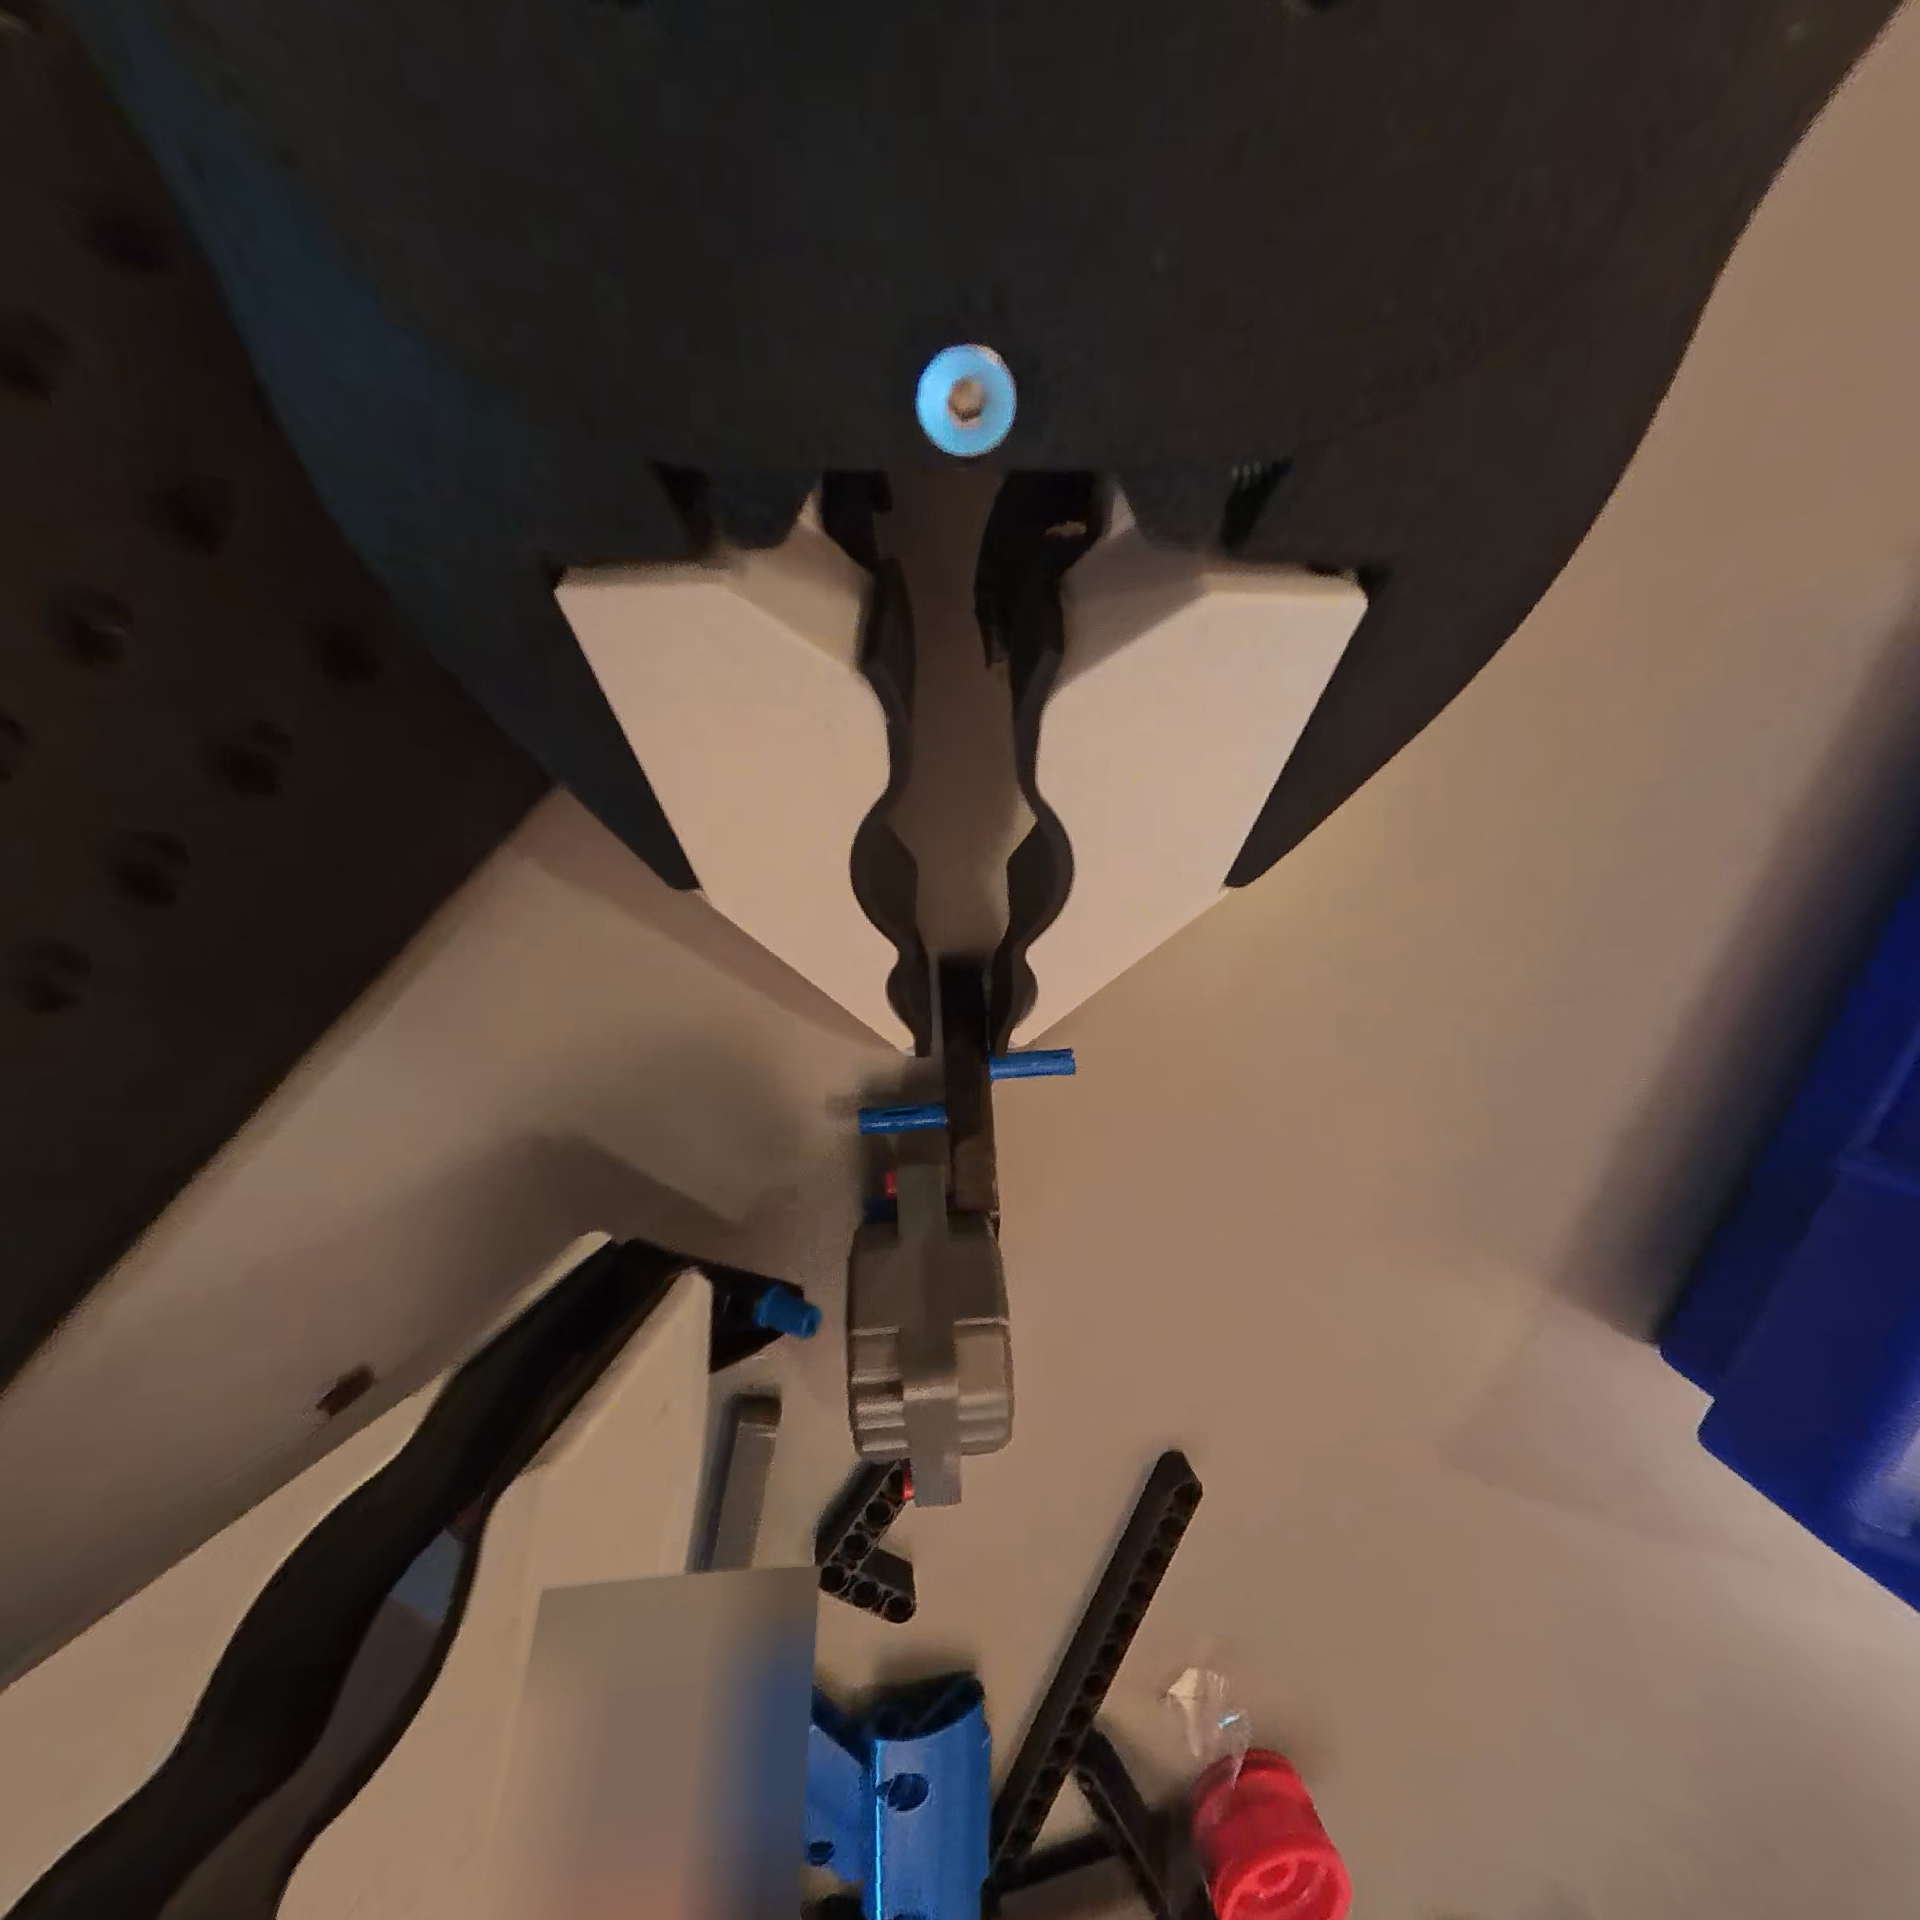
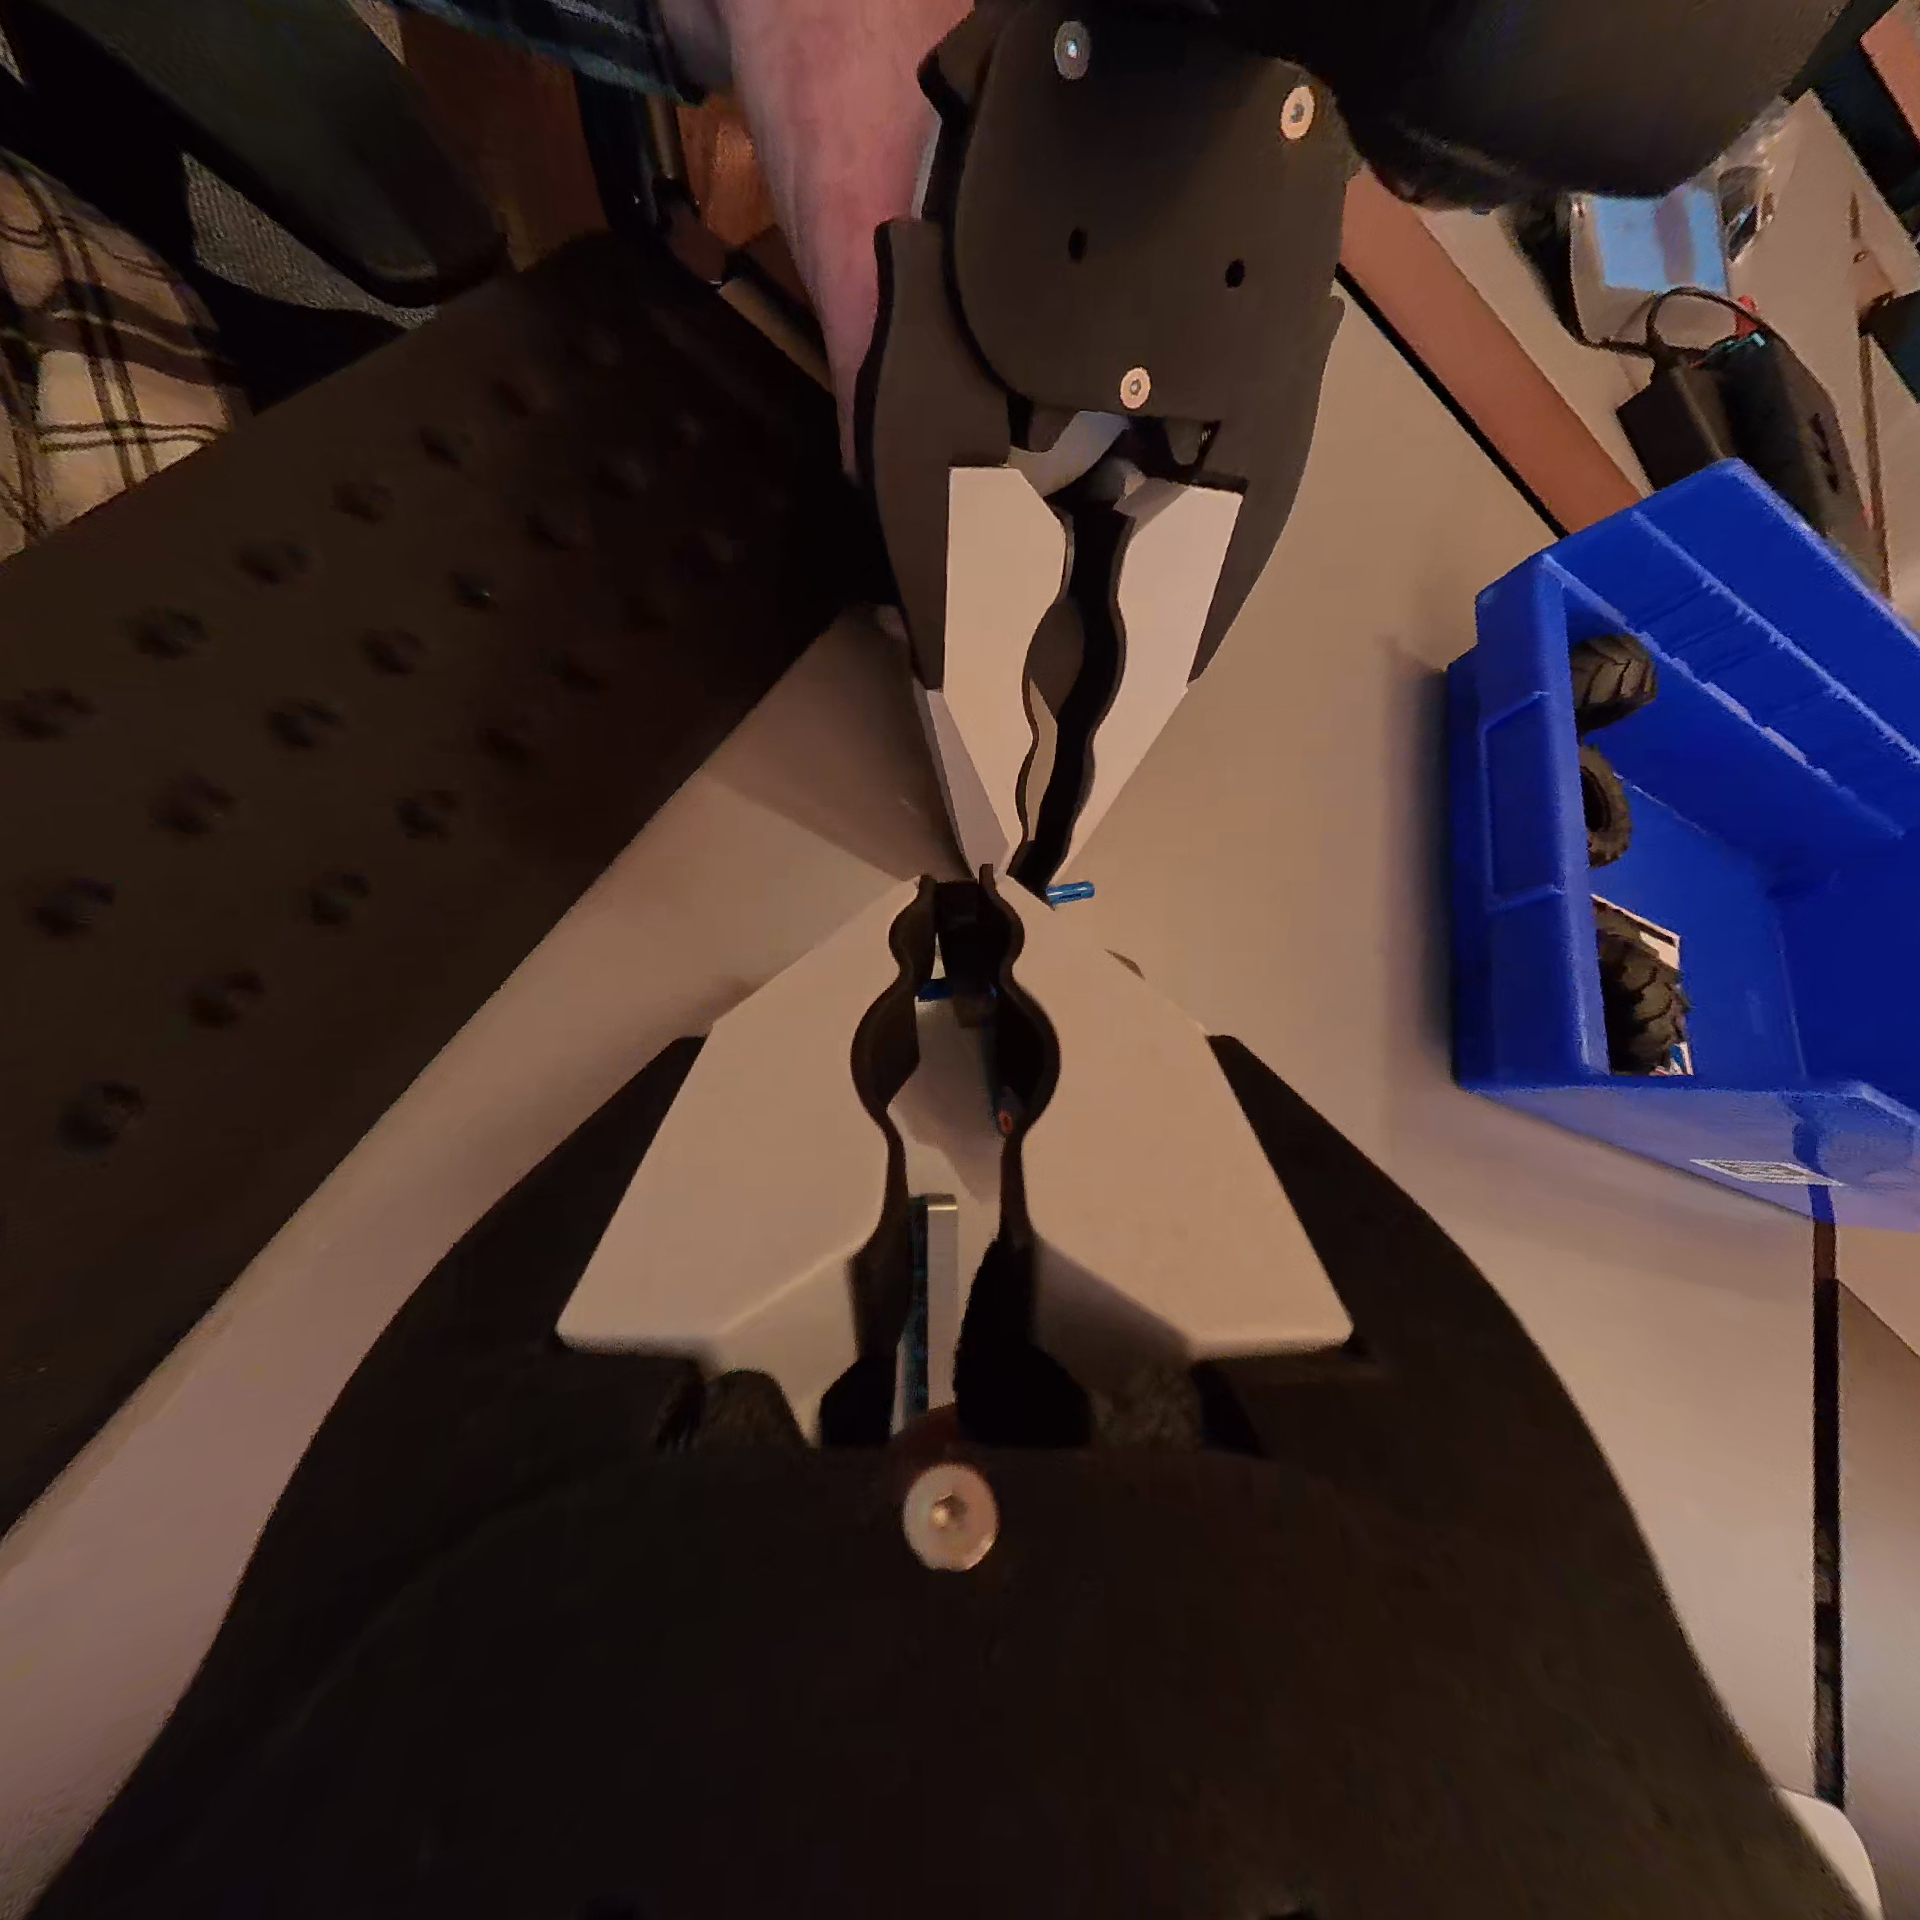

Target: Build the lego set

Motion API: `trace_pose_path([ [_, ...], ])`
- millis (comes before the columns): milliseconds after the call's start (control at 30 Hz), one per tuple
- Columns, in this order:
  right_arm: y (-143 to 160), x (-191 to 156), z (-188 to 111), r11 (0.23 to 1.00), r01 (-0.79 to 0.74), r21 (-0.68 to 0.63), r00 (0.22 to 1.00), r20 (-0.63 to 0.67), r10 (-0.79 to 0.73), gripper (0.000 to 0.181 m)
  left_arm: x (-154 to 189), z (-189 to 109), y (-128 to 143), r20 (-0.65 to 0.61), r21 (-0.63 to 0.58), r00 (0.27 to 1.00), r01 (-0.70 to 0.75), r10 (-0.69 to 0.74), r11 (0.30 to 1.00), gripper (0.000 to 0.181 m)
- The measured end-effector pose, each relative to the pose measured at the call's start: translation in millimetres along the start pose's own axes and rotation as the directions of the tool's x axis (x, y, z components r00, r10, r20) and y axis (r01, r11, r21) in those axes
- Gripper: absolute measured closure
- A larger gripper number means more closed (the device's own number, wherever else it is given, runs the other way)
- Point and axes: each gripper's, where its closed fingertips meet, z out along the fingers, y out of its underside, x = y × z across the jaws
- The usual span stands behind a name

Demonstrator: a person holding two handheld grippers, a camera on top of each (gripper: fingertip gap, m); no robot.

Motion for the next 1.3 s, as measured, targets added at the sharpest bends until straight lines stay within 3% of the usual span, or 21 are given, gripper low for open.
trace_pose_path([
  [433,6,-13,-5,0.984,0.173,-0.046,0.975,-0.134,-0.178,0.176,2,-4,-5,-0.008,0.079,1.0,-0.024,0.025,0.997,0.152],
  [733,4,-20,10,0.949,0.305,-0.083,0.937,-0.149,-0.315,0.176,4,-3,-6,0.017,0.099,0.997,-0.08,0.079,0.992,0.146],
  [933,2,-16,16,0.963,0.264,-0.052,0.954,-0.131,-0.269,0.176,0,-3,-7,0.025,0.123,0.996,-0.085,0.083,0.989,0.142],
  [1167,3,-14,27,0.984,0.18,-0.02,0.98,-0.083,-0.181,0.176,8,-2,-9,-0.013,0.14,0.991,-0.13,0.134,0.982,0.118],
  [1300,3,-12,27,0.99,0.138,-0.004,0.988,-0.072,-0.138,0.176,9,-2,-11,-0.014,0.148,0.987,-0.154,0.158,0.977,0.118],
])
